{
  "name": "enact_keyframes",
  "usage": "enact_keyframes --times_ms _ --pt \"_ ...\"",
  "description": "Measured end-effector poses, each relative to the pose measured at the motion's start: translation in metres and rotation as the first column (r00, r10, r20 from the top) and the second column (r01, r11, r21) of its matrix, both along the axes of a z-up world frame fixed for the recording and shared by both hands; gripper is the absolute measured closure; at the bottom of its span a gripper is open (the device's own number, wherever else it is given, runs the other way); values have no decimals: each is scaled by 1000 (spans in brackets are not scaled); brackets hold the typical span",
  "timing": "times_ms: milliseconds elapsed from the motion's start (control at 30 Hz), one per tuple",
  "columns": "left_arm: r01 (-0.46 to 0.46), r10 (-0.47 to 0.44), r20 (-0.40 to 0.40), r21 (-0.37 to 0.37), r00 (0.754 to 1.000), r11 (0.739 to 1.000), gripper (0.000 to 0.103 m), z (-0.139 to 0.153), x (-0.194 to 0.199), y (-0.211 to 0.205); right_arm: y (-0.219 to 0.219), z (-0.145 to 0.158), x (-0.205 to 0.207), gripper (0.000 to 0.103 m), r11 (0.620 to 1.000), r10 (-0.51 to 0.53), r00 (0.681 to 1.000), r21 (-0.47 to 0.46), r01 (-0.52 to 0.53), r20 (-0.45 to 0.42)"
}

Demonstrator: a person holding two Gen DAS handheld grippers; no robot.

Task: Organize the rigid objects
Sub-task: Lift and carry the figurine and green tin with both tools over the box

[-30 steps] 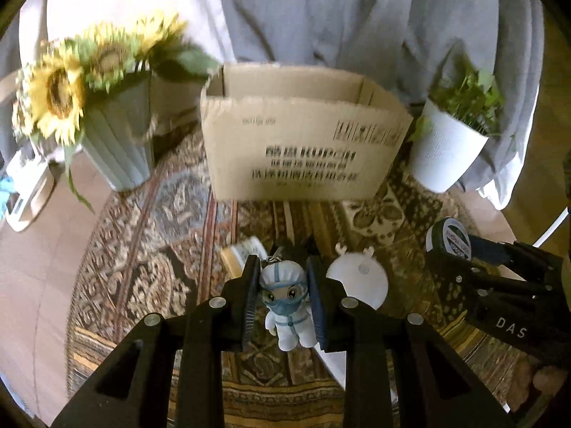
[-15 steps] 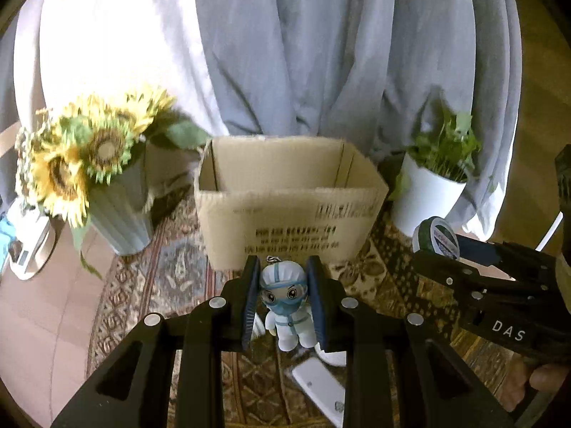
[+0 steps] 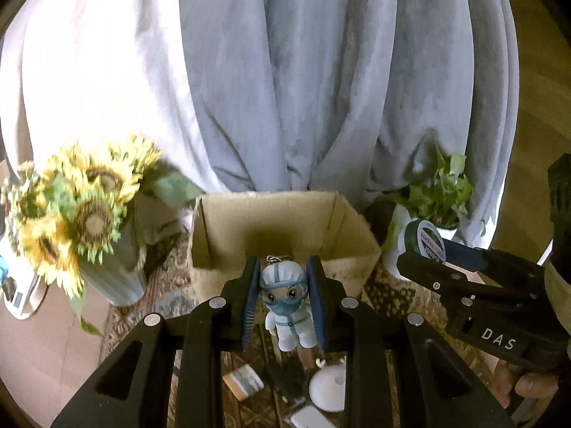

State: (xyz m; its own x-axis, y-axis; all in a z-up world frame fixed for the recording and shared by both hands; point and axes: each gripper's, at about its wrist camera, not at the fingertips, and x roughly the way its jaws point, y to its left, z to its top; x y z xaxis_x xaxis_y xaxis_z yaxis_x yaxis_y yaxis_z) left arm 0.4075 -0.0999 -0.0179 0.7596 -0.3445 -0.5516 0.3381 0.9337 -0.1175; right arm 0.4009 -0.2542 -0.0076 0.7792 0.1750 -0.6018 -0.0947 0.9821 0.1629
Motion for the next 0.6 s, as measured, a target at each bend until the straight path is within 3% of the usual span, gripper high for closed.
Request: enact_keyframes --times_ms 400,600 --pt "10 -10 3 12 1000 1000 76 15 48 -1 0 9 43 50 1000 3 1000 -5 -3 10" --pt "6 -5 -42 22 999 1000 76 11 78 -3 -1 3 68 50 1000 2 1000 -19 -3 -20"
